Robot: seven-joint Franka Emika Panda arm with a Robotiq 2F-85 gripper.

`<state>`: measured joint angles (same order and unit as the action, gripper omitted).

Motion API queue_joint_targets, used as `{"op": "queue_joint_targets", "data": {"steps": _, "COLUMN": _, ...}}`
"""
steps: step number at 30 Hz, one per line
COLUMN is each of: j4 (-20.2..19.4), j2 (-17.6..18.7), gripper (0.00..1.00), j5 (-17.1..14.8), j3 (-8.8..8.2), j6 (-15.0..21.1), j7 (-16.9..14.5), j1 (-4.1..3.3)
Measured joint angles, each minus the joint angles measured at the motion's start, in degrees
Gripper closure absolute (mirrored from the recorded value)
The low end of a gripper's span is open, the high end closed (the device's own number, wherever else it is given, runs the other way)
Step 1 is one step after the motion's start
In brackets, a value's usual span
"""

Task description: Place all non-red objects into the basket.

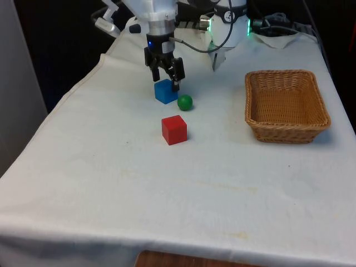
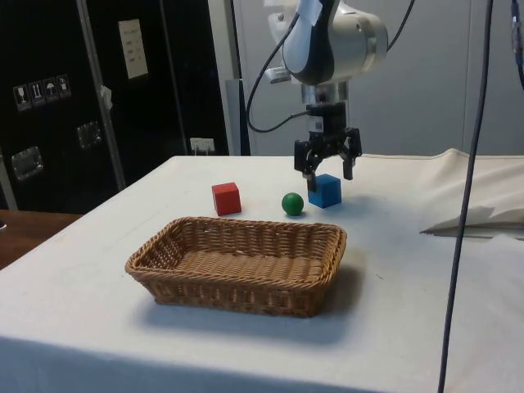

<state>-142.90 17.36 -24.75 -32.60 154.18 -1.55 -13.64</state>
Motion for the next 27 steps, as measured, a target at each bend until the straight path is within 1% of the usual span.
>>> {"op": "queue_joint_targets", "data": {"steps": 14, "j4": 1.4, "j2": 1.7, "gripper": 0.0, "j5": -1.2, "j3": 0.63, "j6": 0.5, "j7": -0.2, "j1": -0.06}}
{"op": "queue_joint_targets", "data": {"steps": 24, "j4": 1.5, "j2": 2.5, "gripper": 0.0, "j5": -2.1, "j3": 0.86, "j6": 1.2, "j7": -0.2, "j1": -0.06}}
{"op": "queue_joint_targets", "data": {"steps": 25, "j4": 1.5, "j2": 2.5, "gripper": 0.02, "j5": -2.1, "j3": 0.86, "j6": 1.2, "j7": -0.2, "j1": -0.06}}
{"op": "queue_joint_targets", "data": {"steps": 26, "j4": 1.5, "j2": 2.6, "gripper": 0.02, "j5": -2.1, "j3": 0.86, "j6": 1.2, "j7": -0.2, "j1": -0.06}}
{"op": "queue_joint_targets", "data": {"steps": 27, "j4": 1.4, "j2": 2.6, "gripper": 0.19, "j5": -2.1, "j3": 0.86, "j6": 1.3, "j7": -0.2, "j1": -0.06}}
